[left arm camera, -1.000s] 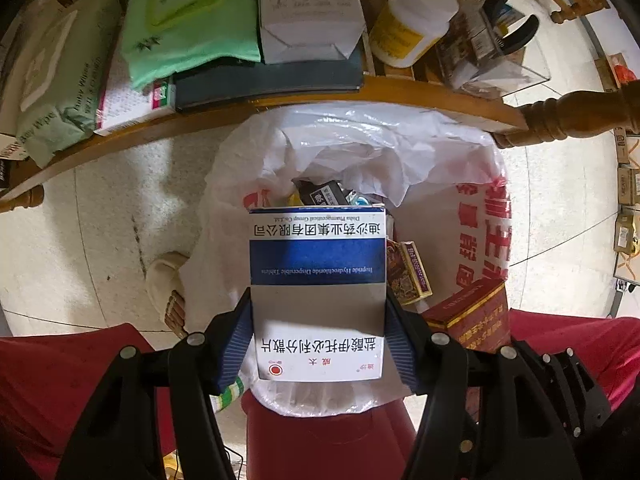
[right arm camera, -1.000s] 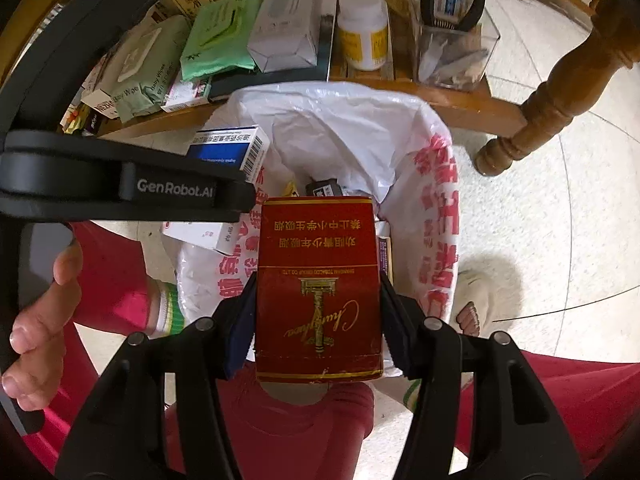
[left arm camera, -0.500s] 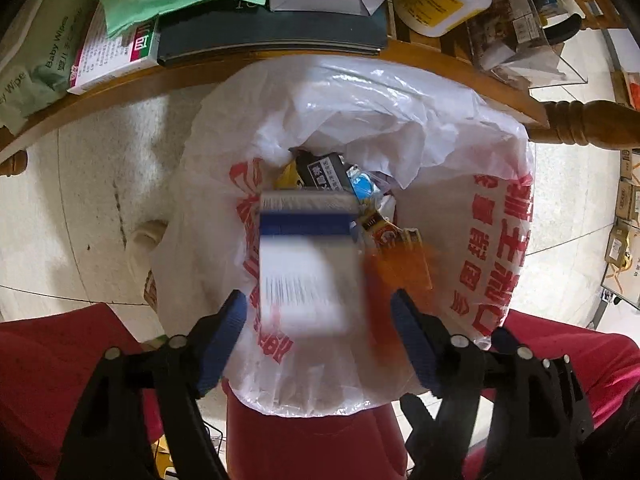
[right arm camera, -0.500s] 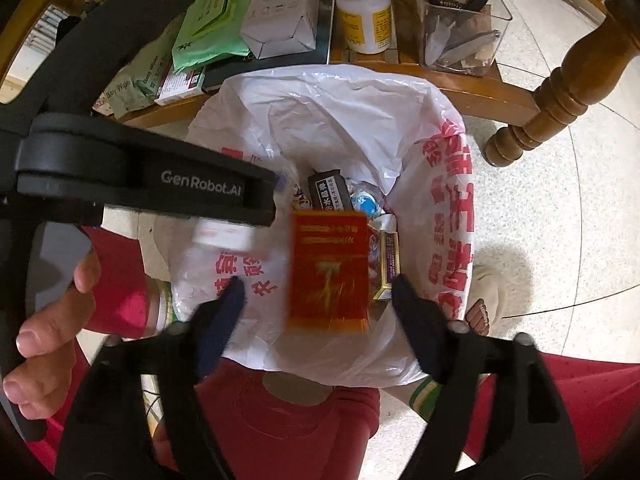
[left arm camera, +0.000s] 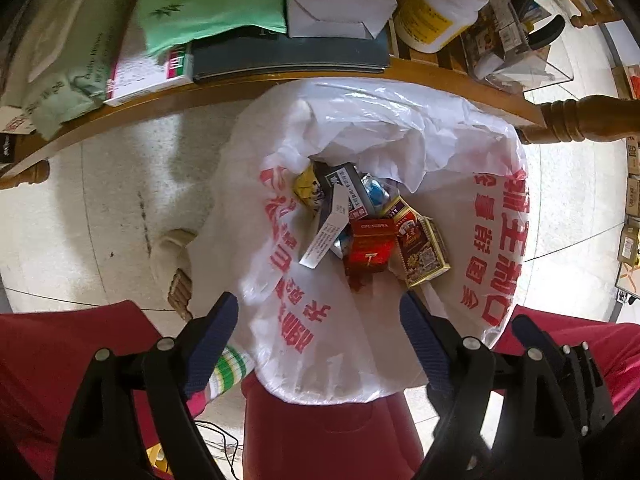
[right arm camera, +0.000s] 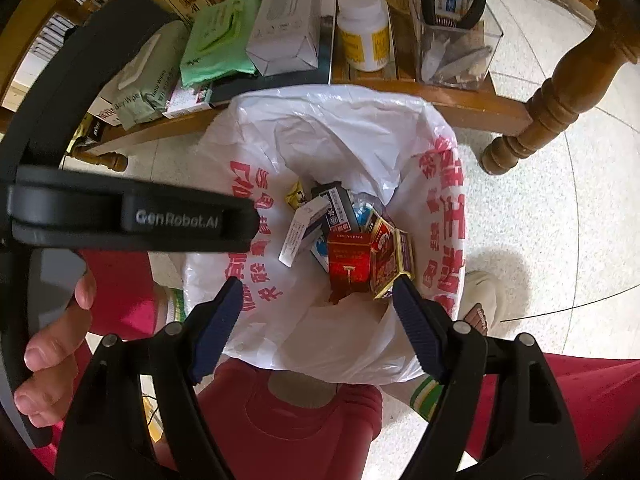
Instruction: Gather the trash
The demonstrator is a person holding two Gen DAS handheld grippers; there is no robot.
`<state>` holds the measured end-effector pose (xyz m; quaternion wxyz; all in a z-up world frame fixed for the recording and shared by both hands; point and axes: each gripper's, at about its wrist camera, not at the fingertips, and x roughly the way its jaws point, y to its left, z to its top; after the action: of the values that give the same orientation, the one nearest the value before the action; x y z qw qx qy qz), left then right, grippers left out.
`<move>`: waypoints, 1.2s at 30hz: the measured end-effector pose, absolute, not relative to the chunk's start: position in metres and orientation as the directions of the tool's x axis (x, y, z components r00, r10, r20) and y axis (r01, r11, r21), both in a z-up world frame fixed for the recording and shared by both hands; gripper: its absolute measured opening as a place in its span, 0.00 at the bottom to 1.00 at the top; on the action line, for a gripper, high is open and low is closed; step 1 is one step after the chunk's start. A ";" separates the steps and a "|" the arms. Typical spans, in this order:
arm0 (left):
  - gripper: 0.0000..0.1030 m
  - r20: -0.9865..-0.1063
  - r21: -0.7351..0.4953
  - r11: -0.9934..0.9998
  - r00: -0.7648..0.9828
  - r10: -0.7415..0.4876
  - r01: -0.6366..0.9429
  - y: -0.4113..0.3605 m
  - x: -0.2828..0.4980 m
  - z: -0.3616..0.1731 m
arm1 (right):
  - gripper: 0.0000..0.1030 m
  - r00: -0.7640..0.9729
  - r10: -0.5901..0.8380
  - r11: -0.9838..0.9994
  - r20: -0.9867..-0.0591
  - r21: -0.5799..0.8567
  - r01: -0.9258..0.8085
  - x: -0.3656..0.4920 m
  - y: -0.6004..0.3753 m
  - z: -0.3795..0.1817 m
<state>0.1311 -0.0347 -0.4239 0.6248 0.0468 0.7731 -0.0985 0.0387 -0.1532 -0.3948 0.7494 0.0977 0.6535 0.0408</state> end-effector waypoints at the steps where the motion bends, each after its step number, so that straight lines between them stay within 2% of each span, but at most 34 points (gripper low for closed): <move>1: 0.78 -0.977 -0.090 0.976 -0.208 -0.049 0.196 -0.032 0.130 -0.421 | 0.73 0.147 0.187 0.978 -0.971 0.198 0.064 0.038 -0.153 -0.392; 7: 0.79 -0.995 -0.048 0.977 -0.090 -0.030 0.209 -0.020 0.115 -0.386 | 0.73 0.212 0.149 0.984 -0.966 0.166 0.065 0.026 -0.158 -0.361; 9: 0.79 -0.998 -0.036 0.977 -0.049 -0.026 0.212 -0.015 0.109 -0.372 | 0.81 0.276 0.107 0.988 -0.955 0.132 0.075 0.018 -0.164 -0.339; 11: 0.79 -1.000 -0.028 0.978 0.001 -0.029 0.206 -0.010 0.100 -0.356 | 0.84 0.323 0.080 0.990 -0.943 0.115 0.088 0.013 -0.168 -0.323; 19: 0.82 -0.986 -0.013 0.981 0.163 -0.045 0.193 -0.003 0.063 -0.299 | 0.85 0.432 0.026 0.992 -0.902 0.078 0.103 -0.010 -0.167 -0.262; 31: 0.82 -0.901 -0.029 0.982 0.421 -0.106 0.185 -0.004 0.024 -0.206 | 0.90 0.618 -0.055 0.991 -0.784 0.034 0.131 -0.049 -0.155 -0.182; 36: 0.82 -0.826 -0.015 0.985 0.553 -0.110 0.173 -0.004 0.008 -0.159 | 0.91 0.721 -0.126 0.987 -0.682 -0.013 0.160 -0.069 -0.151 -0.136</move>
<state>0.0076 -0.0042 -0.1595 0.8805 0.0339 0.4661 -0.0802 -0.0690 -0.1515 -0.1362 0.9272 0.0233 0.3657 -0.0773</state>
